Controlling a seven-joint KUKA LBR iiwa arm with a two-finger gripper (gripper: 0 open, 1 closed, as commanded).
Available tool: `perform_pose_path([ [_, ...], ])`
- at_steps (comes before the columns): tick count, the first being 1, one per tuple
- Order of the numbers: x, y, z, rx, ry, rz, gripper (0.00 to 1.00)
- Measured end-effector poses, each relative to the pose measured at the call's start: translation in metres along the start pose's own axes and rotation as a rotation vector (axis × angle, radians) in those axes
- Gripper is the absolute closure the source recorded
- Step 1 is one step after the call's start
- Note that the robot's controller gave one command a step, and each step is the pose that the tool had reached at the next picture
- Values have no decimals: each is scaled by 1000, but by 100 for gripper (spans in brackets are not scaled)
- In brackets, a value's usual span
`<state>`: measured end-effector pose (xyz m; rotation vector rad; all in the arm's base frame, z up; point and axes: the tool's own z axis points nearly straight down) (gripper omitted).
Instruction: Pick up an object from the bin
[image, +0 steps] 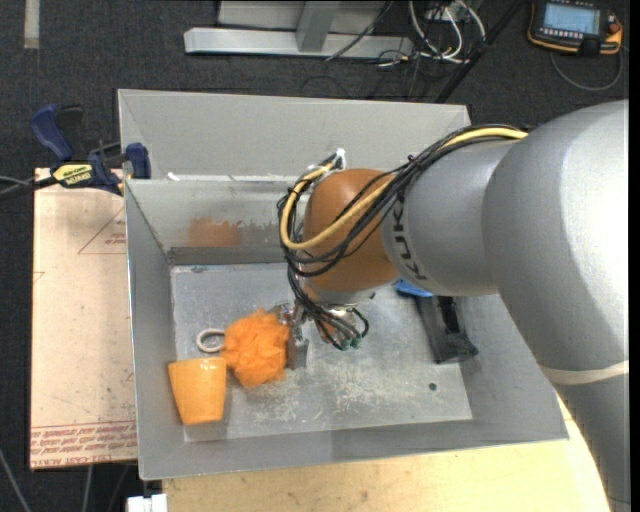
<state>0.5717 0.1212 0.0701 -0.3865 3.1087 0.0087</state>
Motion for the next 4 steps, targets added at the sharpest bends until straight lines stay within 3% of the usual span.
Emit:
perform_pose_path([
  [1,7,-1,-33,-1,10,-40,100],
  [2,-13,-3,-67,0,-8,-28,100],
  [3,-9,19,-26,0,-3,-7,100],
  [4,-3,28,-29,-2,19,-19,100],
])
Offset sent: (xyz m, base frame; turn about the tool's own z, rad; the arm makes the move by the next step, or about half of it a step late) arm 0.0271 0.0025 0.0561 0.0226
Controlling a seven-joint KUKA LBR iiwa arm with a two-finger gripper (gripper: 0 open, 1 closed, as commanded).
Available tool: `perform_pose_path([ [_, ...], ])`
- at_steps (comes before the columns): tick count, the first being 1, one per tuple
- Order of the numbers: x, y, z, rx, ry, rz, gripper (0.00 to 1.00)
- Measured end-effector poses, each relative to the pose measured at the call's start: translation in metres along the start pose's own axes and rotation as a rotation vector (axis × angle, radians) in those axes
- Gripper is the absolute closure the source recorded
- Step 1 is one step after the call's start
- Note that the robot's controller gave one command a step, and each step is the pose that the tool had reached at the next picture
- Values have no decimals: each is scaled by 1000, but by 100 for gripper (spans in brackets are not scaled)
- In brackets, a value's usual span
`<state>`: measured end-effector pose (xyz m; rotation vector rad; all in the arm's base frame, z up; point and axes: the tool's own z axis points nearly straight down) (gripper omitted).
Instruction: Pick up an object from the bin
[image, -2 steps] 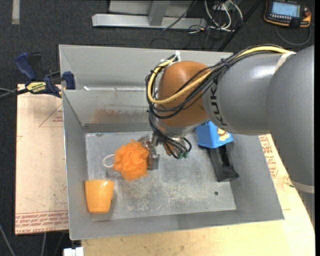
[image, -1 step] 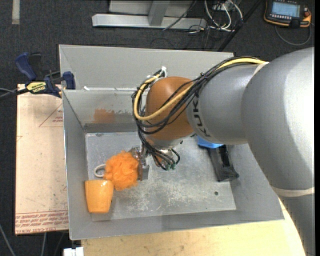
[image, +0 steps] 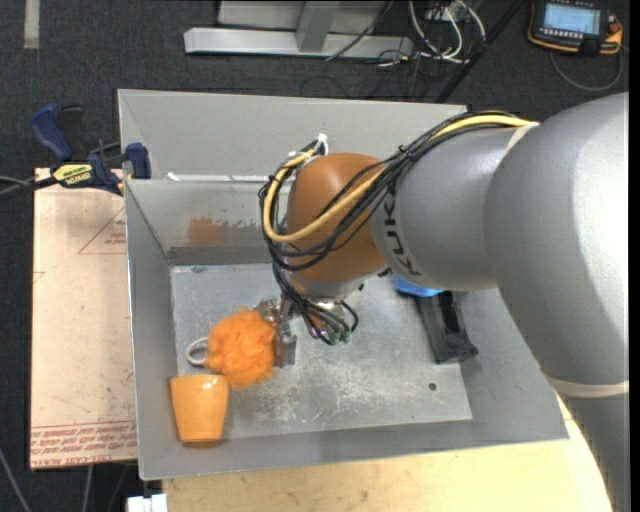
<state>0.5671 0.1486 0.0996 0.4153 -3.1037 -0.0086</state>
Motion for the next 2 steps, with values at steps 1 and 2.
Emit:
perform_pose_path([
  [1,-51,-17,-19,3,-43,-41,100],
  [2,-56,-25,1,0,0,-47,100],
])
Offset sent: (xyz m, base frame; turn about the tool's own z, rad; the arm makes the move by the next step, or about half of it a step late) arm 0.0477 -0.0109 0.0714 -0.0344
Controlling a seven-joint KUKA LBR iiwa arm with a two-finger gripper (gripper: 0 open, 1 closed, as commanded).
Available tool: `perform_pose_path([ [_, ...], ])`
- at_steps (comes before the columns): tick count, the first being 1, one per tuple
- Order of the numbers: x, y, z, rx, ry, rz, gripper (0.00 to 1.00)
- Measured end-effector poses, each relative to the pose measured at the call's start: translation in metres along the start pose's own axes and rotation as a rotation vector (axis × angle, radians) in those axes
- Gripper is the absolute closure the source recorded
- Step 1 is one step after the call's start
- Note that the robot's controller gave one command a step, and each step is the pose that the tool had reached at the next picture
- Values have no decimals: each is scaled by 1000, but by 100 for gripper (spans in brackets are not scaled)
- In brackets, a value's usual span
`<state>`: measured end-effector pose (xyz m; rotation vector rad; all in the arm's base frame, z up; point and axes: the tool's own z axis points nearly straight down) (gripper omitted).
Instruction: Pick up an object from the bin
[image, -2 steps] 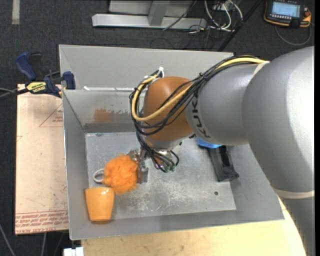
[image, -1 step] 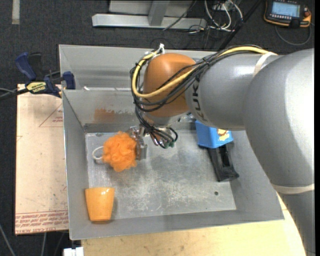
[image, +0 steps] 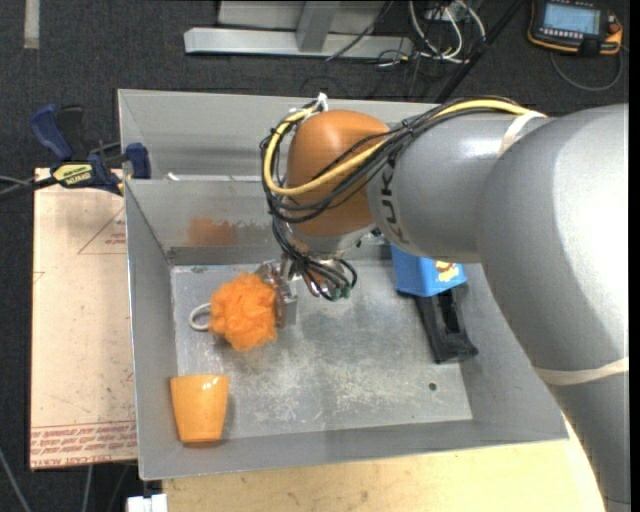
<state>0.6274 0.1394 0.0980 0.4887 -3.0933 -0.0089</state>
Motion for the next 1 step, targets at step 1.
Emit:
perform_pose_path([
  [1,-6,6,-26,3,-34,5,100],
])
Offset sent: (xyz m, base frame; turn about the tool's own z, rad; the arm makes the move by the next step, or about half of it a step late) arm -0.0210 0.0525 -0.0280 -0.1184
